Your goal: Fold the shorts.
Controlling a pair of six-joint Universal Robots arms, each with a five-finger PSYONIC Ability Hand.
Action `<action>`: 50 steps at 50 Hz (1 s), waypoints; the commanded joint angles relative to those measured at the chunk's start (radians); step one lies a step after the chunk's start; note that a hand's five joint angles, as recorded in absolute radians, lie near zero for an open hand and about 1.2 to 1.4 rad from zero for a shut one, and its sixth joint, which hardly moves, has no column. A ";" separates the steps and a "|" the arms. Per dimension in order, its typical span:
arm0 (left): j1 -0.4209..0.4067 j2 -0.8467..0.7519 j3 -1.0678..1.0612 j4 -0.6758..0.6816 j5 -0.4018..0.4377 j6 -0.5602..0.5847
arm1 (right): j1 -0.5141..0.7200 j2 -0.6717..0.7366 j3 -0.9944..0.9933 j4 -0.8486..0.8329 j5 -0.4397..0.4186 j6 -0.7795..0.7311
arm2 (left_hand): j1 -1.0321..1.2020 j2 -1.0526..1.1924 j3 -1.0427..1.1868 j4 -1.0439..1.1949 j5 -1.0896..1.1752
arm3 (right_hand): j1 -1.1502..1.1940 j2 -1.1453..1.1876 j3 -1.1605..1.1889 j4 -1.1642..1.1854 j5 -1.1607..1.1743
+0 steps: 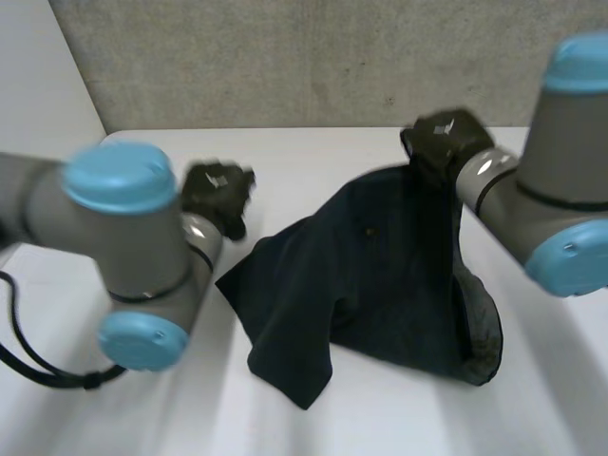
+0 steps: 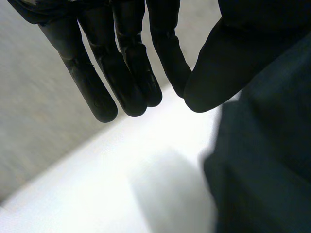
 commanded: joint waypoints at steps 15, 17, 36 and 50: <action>-0.008 0.300 -0.141 -0.103 0.056 -0.147 | 0.012 -0.304 0.088 0.015 -0.115 -0.001 | -0.799 -0.831 -0.824 -0.835 -0.788 | 0.423 0.223 0.234 0.207 0.274; -0.026 0.271 -0.173 -0.167 0.058 -0.251 | 0.014 -0.301 0.099 0.015 -0.112 -0.001 | -0.834 -0.867 -0.859 -0.870 -0.823 | 0.423 0.223 0.234 0.207 0.274; -0.031 0.113 -0.232 -0.203 0.203 -0.543 | 0.060 -0.339 0.168 0.016 -0.091 0.001 | -0.743 -0.776 -0.768 -0.779 -0.732 | 0.423 0.223 0.234 0.207 0.274; -0.028 -0.045 -0.120 -0.117 0.205 -0.583 | 0.077 -0.414 0.266 0.015 -0.091 0.001 | -0.482 -0.515 -0.507 -0.518 -0.471 | 0.423 0.223 0.234 0.207 0.274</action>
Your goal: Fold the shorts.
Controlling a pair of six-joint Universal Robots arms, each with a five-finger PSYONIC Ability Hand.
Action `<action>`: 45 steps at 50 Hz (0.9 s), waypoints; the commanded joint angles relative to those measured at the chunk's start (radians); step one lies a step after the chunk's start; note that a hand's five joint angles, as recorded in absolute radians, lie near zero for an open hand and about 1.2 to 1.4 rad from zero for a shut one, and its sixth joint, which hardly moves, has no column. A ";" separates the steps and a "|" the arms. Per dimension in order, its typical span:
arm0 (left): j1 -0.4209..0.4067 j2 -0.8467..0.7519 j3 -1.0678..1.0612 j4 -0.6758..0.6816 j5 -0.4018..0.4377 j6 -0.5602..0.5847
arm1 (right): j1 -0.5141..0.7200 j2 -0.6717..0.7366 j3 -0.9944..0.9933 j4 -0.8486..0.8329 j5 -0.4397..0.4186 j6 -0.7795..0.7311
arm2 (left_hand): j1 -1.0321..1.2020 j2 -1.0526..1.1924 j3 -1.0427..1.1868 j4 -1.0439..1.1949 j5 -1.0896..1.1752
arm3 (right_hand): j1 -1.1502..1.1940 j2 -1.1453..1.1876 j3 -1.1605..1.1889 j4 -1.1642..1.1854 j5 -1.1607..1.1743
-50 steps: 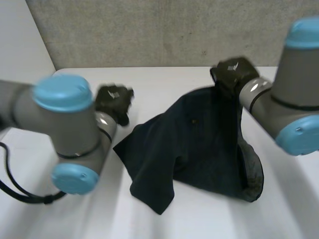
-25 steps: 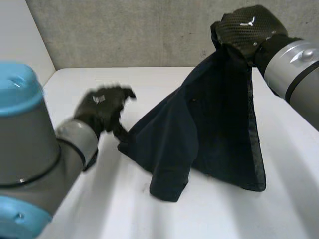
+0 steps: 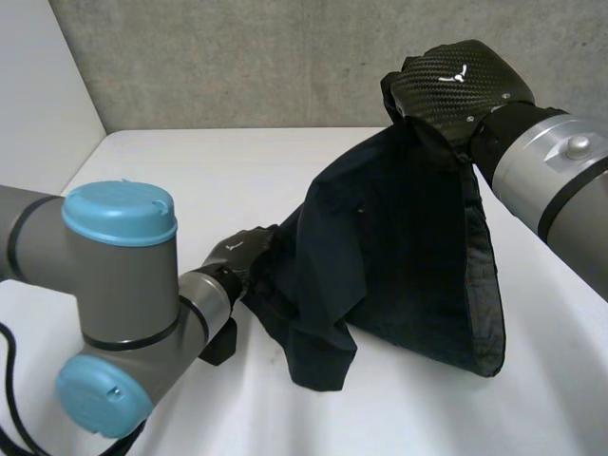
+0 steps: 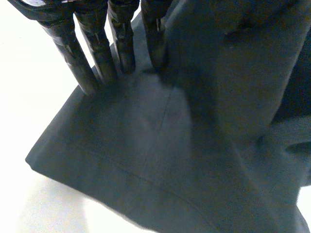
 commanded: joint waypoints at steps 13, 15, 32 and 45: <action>0.001 -0.135 0.065 0.205 -0.008 0.006 | -0.001 -0.094 0.091 -0.007 -0.009 0.007 | 0.928 0.929 0.928 0.927 0.923 | 0.423 0.223 0.234 0.204 0.258; 0.001 -0.146 0.068 0.208 -0.009 0.008 | -0.002 -0.095 0.087 -0.008 -0.009 0.007 | 0.981 0.982 0.981 0.980 0.976 | 0.423 0.223 0.234 0.204 0.258; 0.099 0.035 -0.005 0.175 -0.069 0.018 | -0.011 -0.097 0.065 -0.013 -0.008 0.004 | 0.981 0.982 0.981 0.980 0.976 | 0.423 0.223 0.234 0.204 0.258; 0.125 0.115 -0.105 0.137 -0.061 0.219 | -0.004 -0.083 0.105 -0.056 -0.006 0.009 | 0.981 0.982 0.981 0.980 0.976 | 0.423 0.223 0.234 0.204 0.258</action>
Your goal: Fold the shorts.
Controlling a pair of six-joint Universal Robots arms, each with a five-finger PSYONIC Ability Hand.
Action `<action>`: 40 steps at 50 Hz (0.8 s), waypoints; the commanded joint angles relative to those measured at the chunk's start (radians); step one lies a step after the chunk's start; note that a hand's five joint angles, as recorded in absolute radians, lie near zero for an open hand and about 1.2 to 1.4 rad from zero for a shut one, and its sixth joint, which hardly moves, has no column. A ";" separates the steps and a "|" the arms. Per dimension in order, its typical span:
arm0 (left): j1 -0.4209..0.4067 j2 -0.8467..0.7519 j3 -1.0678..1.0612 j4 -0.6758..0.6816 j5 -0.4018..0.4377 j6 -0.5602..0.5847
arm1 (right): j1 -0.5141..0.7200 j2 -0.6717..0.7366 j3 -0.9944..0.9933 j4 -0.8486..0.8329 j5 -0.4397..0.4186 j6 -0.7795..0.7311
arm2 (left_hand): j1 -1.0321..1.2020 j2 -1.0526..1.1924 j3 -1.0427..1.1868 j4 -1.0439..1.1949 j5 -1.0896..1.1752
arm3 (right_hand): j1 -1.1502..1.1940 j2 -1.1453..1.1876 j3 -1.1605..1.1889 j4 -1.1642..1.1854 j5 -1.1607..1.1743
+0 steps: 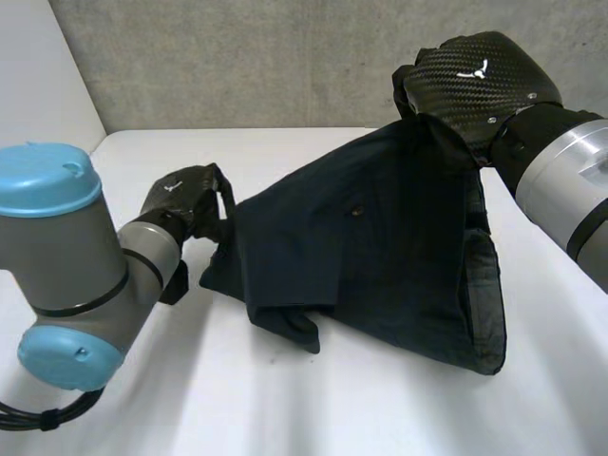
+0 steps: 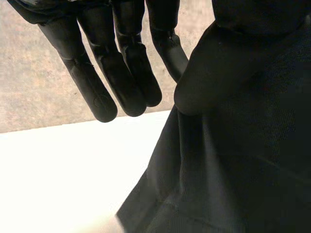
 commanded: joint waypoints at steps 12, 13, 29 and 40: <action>-0.051 -0.004 -0.090 -0.021 -0.007 0.114 | -0.002 0.032 0.045 -0.034 0.002 0.004 | -0.373 -0.435 -0.428 -0.439 -0.392 | 0.423 0.223 0.234 0.204 0.258; -0.051 -0.006 -0.090 -0.024 -0.005 0.114 | -0.003 0.034 0.050 -0.036 0.002 0.004 | -0.376 -0.438 -0.431 -0.442 -0.396 | 0.423 0.223 0.234 0.204 0.258; -0.047 -0.030 -0.111 -0.059 0.002 0.100 | 0.000 0.032 0.079 -0.051 0.002 0.004 | -0.485 -0.547 -0.540 -0.551 -0.504 | 0.423 0.223 0.234 0.204 0.258; -0.054 -0.138 -0.047 -0.024 0.005 0.100 | 0.012 0.025 0.090 -0.053 0.002 0.006 | -0.306 -0.368 -0.361 -0.372 -0.326 | 0.423 0.223 0.234 0.204 0.258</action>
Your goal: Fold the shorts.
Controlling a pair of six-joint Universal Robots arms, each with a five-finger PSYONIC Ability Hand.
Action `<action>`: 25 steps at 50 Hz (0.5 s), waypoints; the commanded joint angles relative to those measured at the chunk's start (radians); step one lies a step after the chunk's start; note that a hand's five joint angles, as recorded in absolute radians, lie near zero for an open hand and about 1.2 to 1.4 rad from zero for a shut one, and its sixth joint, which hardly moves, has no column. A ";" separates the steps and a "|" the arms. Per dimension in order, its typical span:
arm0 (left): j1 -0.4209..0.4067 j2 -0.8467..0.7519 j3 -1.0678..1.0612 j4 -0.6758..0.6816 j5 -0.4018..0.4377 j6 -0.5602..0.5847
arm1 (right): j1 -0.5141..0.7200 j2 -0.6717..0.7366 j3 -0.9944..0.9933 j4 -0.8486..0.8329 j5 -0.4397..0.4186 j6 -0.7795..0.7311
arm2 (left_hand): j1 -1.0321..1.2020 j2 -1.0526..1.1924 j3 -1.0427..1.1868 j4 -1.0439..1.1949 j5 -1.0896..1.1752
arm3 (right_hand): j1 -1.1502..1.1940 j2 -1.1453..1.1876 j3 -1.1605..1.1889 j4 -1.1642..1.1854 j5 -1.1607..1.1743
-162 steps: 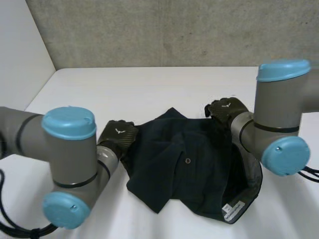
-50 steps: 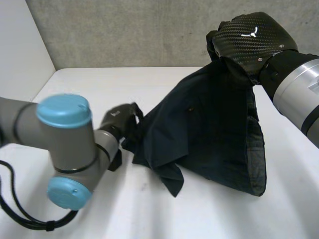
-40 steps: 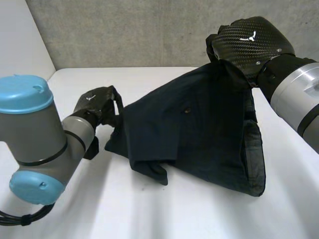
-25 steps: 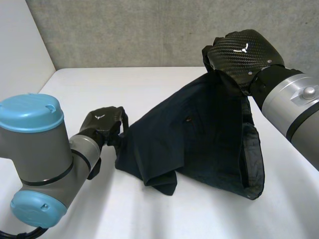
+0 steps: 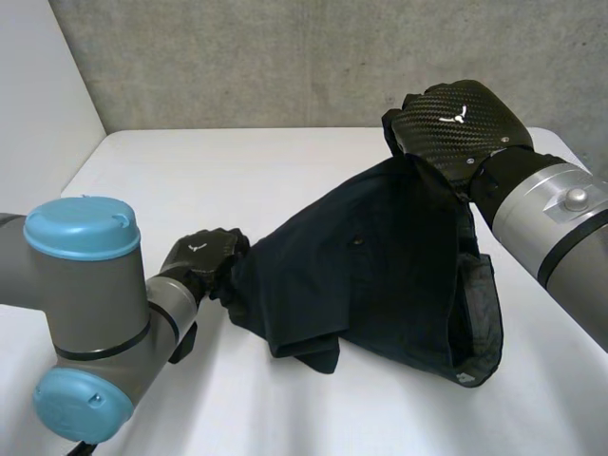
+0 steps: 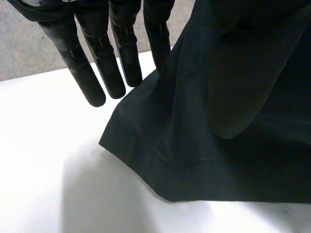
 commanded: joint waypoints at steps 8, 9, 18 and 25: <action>0.000 -0.126 0.108 0.032 -0.008 -0.001 | 0.001 -0.012 -0.003 0.000 0.002 0.003 | 0.790 0.801 0.795 0.802 0.808 | 0.423 0.223 0.234 0.204 0.258; 0.002 -0.120 0.108 0.033 -0.010 0.001 | -0.001 -0.012 -0.006 0.000 0.002 0.002 | 0.790 0.801 0.795 0.802 0.808 | 0.423 0.223 0.234 0.204 0.258; 0.137 0.270 0.131 0.029 -0.011 0.038 | -0.016 -0.043 -0.081 0.001 0.005 -0.005 | 0.790 0.801 0.795 0.802 0.808 | 0.423 0.223 0.234 0.204 0.258; 0.203 0.521 0.208 0.015 0.004 0.122 | -0.039 -0.076 -0.170 0.007 0.008 -0.003 | 0.790 0.801 0.795 0.802 0.808 | 0.423 0.223 0.234 0.204 0.258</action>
